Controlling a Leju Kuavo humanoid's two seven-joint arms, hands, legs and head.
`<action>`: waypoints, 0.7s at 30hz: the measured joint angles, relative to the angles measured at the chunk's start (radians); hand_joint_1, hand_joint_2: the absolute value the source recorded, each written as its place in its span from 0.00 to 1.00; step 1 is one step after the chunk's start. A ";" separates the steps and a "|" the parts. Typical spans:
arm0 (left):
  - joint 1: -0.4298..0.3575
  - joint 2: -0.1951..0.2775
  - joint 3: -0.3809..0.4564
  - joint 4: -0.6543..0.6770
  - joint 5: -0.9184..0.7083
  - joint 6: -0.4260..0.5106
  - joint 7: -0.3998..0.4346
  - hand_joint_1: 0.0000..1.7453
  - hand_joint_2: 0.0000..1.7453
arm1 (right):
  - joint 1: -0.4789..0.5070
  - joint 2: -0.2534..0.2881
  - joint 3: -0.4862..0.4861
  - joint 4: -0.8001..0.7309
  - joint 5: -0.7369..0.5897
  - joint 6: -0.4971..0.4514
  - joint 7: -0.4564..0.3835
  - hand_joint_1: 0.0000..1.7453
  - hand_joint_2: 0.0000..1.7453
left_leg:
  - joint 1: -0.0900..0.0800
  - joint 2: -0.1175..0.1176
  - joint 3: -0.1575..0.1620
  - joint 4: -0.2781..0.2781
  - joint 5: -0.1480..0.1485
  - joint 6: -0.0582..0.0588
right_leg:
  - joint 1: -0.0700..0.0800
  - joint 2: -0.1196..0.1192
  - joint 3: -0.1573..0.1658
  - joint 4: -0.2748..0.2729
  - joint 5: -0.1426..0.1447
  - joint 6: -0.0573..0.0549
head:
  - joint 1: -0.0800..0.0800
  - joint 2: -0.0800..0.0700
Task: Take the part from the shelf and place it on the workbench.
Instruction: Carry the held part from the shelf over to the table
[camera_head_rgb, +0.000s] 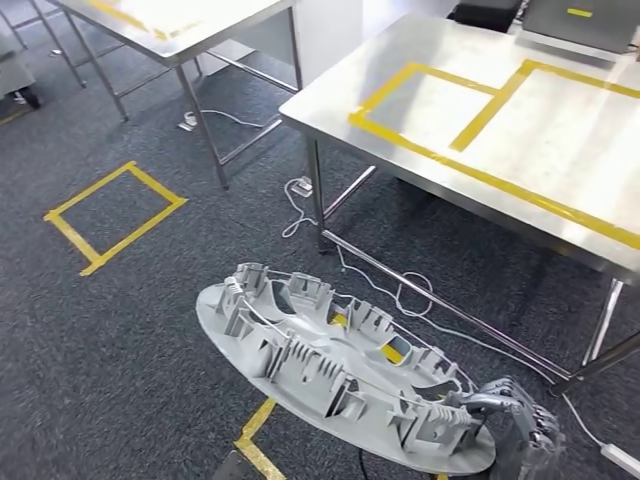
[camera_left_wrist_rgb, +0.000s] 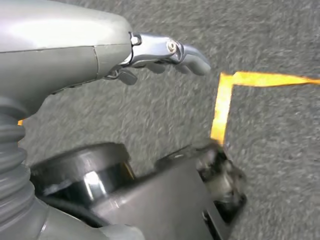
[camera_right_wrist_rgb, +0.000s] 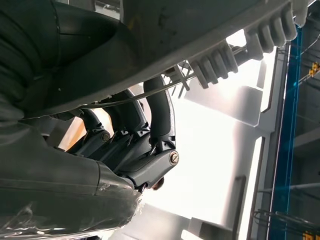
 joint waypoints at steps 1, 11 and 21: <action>0.000 0.000 0.001 0.000 0.000 0.000 0.001 0.00 1.00 | -0.001 0.000 0.000 0.004 0.001 0.000 0.000 1.00 1.00 | 0.000 -0.008 0.007 -0.036 0.027 0.004 | 0.001 0.010 0.017 -0.005 -0.003 0.006 | -0.004 0.000; 0.000 -0.004 0.006 0.000 0.001 -0.003 -0.001 0.00 1.00 | -0.008 -0.001 0.000 0.023 0.007 0.000 -0.001 1.00 1.00 | -0.016 0.092 0.230 -0.075 -0.059 0.040 | 0.040 -0.141 -0.174 0.212 -0.159 0.013 | 0.017 0.000; -0.003 -0.004 0.010 0.005 0.002 -0.006 -0.004 0.00 1.00 | -0.008 -0.002 0.000 0.026 0.009 -0.002 0.000 1.00 1.00 | -0.029 0.097 0.242 0.113 -0.090 0.019 | 0.050 -0.154 -0.122 -0.016 0.140 -0.032 | 0.007 0.000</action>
